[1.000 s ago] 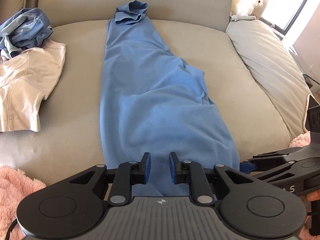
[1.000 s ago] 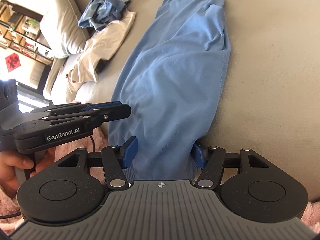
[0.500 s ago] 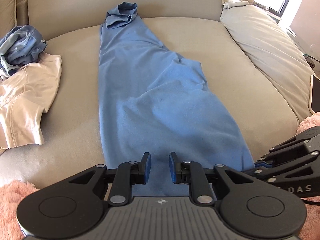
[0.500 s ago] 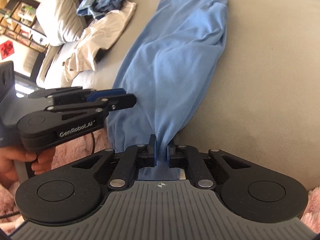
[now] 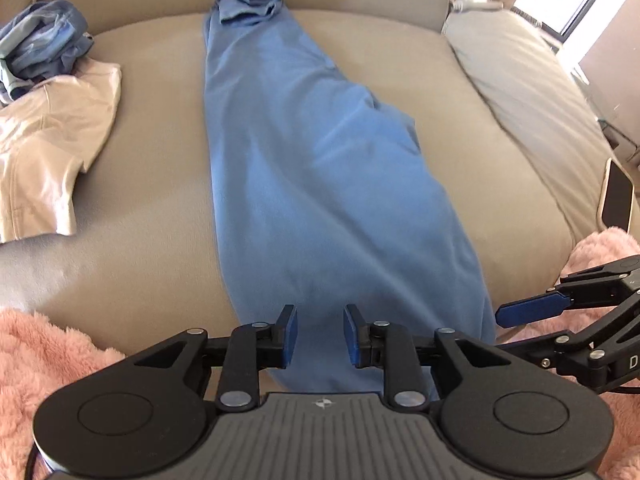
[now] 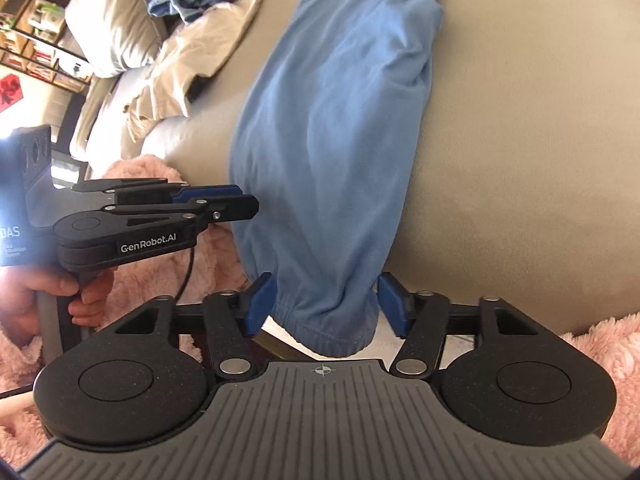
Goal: Fold clothes
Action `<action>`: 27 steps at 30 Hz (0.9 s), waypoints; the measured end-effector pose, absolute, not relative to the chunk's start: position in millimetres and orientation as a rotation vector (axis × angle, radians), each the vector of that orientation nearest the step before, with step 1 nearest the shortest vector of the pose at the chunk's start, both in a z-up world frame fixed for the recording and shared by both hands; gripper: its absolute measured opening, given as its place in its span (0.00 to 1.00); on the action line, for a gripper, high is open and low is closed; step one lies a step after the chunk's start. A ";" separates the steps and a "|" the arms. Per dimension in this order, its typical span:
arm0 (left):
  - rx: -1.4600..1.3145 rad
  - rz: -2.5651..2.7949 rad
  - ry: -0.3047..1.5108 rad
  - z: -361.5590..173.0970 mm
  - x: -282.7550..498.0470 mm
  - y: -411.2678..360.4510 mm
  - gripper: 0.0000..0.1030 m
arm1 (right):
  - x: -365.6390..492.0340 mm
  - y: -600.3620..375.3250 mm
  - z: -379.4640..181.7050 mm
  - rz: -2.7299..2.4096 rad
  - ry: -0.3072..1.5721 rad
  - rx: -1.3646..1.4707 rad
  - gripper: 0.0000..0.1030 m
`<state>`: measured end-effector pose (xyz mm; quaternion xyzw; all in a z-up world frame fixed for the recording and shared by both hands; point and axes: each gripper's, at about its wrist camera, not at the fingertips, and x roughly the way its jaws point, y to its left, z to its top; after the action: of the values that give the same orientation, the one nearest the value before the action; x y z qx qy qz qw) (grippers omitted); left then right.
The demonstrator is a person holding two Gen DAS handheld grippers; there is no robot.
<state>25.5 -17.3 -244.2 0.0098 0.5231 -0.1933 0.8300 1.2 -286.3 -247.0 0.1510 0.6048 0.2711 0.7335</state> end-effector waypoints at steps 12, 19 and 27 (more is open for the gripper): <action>0.065 -0.436 1.126 -266.8 49.8 -47.0 0.22 | 19.2 -276.6 -288.5 0.665 1.388 0.407 0.71; 0.057 -0.464 1.117 -256.5 51.0 -41.7 0.21 | 23.9 -244.4 -316.7 0.751 1.471 0.394 0.43; 0.141 -0.604 1.118 -253.8 65.6 -58.8 0.16 | 19.1 -257.2 -272.1 0.832 1.355 0.514 0.16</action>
<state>65.6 -58.8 -253.8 0.0657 0.5215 -0.2817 0.8027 19.1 -257.2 -272.1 0.2283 0.6013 0.3692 0.6708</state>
